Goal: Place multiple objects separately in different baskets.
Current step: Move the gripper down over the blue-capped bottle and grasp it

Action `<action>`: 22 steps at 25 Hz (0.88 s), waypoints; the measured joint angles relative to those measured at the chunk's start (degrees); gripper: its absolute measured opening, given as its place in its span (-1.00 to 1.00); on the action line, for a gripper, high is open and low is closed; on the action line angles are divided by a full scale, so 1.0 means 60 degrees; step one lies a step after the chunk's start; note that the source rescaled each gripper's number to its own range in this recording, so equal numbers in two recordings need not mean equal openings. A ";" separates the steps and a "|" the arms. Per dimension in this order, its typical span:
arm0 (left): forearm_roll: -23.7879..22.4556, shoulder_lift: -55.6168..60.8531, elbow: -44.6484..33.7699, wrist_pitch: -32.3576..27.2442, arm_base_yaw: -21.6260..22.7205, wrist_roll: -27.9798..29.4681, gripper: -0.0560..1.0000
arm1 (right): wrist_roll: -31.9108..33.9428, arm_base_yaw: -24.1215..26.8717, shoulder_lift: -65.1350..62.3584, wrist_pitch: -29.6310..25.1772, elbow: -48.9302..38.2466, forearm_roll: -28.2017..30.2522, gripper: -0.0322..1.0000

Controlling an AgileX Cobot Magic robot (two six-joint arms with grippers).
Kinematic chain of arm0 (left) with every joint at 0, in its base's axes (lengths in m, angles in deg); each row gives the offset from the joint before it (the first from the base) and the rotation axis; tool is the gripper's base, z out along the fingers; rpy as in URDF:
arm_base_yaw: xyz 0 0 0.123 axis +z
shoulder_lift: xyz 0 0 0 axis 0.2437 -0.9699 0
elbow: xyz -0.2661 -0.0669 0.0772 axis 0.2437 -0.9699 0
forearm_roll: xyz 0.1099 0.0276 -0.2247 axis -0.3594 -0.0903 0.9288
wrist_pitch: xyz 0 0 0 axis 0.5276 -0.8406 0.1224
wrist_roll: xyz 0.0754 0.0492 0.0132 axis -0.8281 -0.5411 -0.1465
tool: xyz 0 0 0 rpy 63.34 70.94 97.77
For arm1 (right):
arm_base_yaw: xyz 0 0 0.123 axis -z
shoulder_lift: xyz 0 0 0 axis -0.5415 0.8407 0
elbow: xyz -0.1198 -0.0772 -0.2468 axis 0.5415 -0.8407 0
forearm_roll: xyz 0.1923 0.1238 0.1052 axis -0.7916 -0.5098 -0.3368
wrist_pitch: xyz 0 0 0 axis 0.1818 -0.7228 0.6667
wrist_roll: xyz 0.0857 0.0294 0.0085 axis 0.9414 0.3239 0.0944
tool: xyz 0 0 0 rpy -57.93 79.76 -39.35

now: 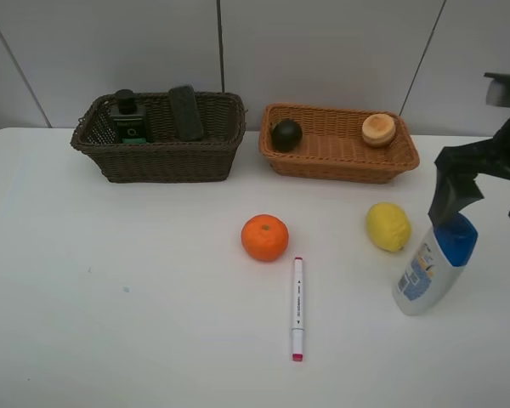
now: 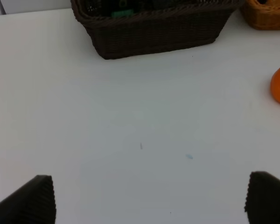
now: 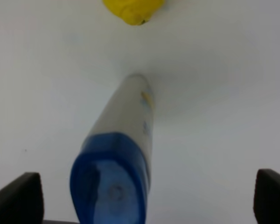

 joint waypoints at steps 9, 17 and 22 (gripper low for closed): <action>0.0000 0.0000 0.0000 0.0000 0.0000 0.0000 1.00 | 0.0186 -0.0250 0.0863 0.0505 -0.0022 0.0105 0.99; 0.0000 0.0000 0.0000 0.0000 0.0000 0.0000 1.00 | 0.0250 -0.0250 0.0935 0.1474 -0.1151 0.0105 0.99; 0.0000 0.0000 0.0000 0.0000 0.0000 0.0000 1.00 | 0.0259 -0.0250 0.0963 0.1954 -0.1512 0.0105 0.99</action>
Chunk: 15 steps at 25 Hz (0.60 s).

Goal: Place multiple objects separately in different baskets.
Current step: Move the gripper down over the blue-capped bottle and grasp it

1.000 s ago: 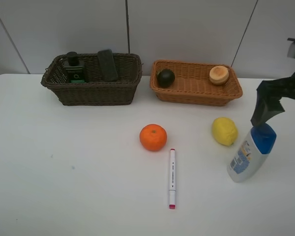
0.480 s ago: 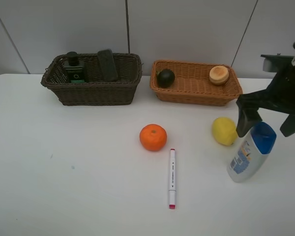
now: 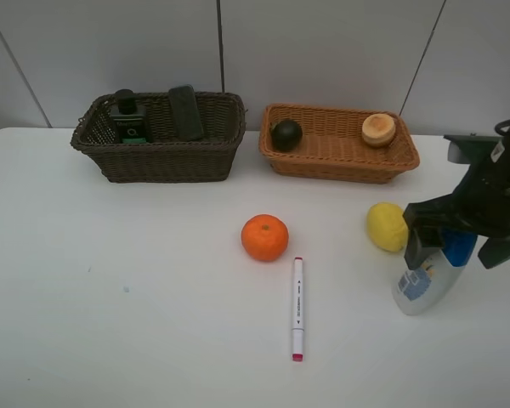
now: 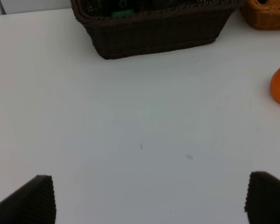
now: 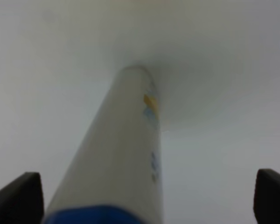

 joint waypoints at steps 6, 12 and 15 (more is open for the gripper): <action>0.0000 0.0000 0.0000 0.0000 0.0000 0.0000 1.00 | 0.0000 0.0000 0.0000 0.0113 0.0000 0.0106 0.58; 0.0000 0.0000 0.0000 0.0000 0.0000 0.0000 1.00 | 0.0000 0.0000 0.0000 -0.0189 0.0000 0.0135 -0.44; 0.0000 0.0000 0.0000 0.0000 0.0000 0.0000 1.00 | 0.0000 0.0000 0.0000 -0.0364 0.0000 0.0147 -0.43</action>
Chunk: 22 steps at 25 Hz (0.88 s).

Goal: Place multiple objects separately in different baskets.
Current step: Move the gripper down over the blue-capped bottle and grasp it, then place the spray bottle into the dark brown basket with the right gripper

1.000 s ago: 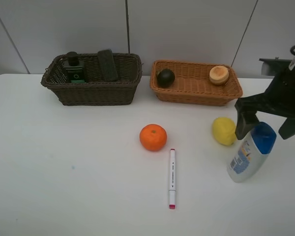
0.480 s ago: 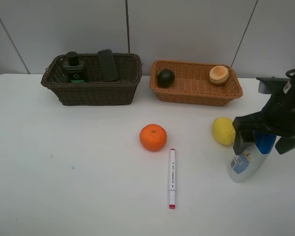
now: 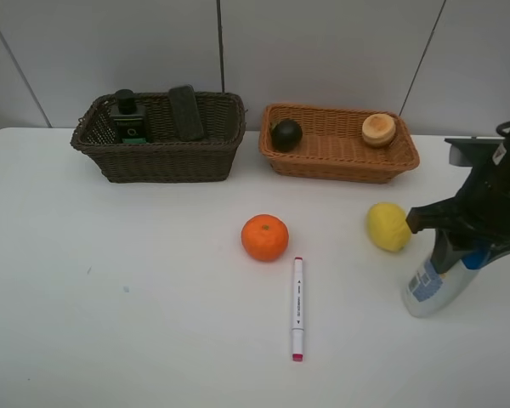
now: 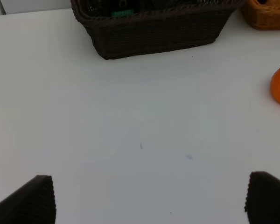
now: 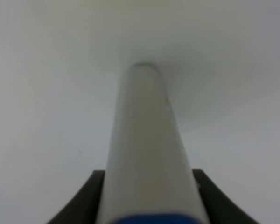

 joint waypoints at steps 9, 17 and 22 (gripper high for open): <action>0.0000 0.0000 0.0000 0.0000 0.0000 0.0000 1.00 | 0.0000 0.0000 -0.0513 -0.0997 0.1004 -0.0092 -0.43; 0.0000 0.0000 0.0000 0.0000 0.0000 0.0000 1.00 | -0.0037 -0.0043 -0.0081 -0.1719 0.3552 -0.0092 -0.43; 0.0000 0.0000 0.0000 0.0000 0.0000 0.0000 1.00 | -0.0301 -0.0666 0.1032 -0.1789 0.5418 -0.0310 -0.43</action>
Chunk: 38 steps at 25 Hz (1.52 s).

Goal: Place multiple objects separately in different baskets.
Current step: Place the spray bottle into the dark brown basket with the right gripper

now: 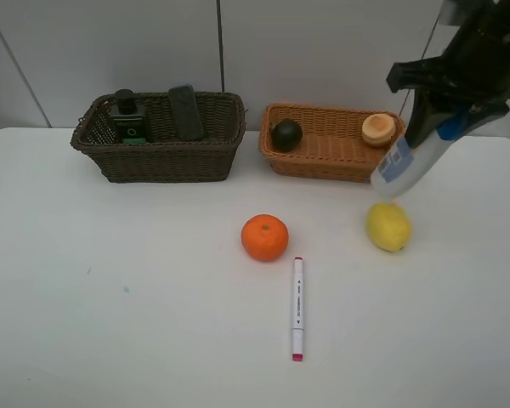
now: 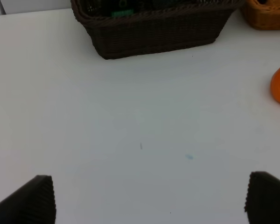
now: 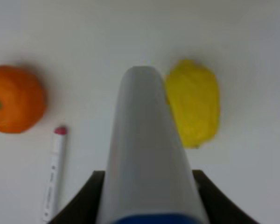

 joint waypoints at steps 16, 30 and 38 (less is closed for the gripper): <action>0.0000 0.0000 0.0000 0.0000 0.0000 0.0000 1.00 | -0.0934 -0.1447 0.6199 0.2659 0.7836 -0.2380 -0.43; 0.0000 0.0000 0.0000 0.0000 0.0000 0.0000 1.00 | -0.1242 -0.1839 0.8052 0.5238 0.8541 -0.2927 0.47; 0.0000 0.0000 0.0000 0.0000 0.0000 0.0000 1.00 | -0.1174 -0.2220 0.7701 0.4193 0.8550 -0.2461 0.94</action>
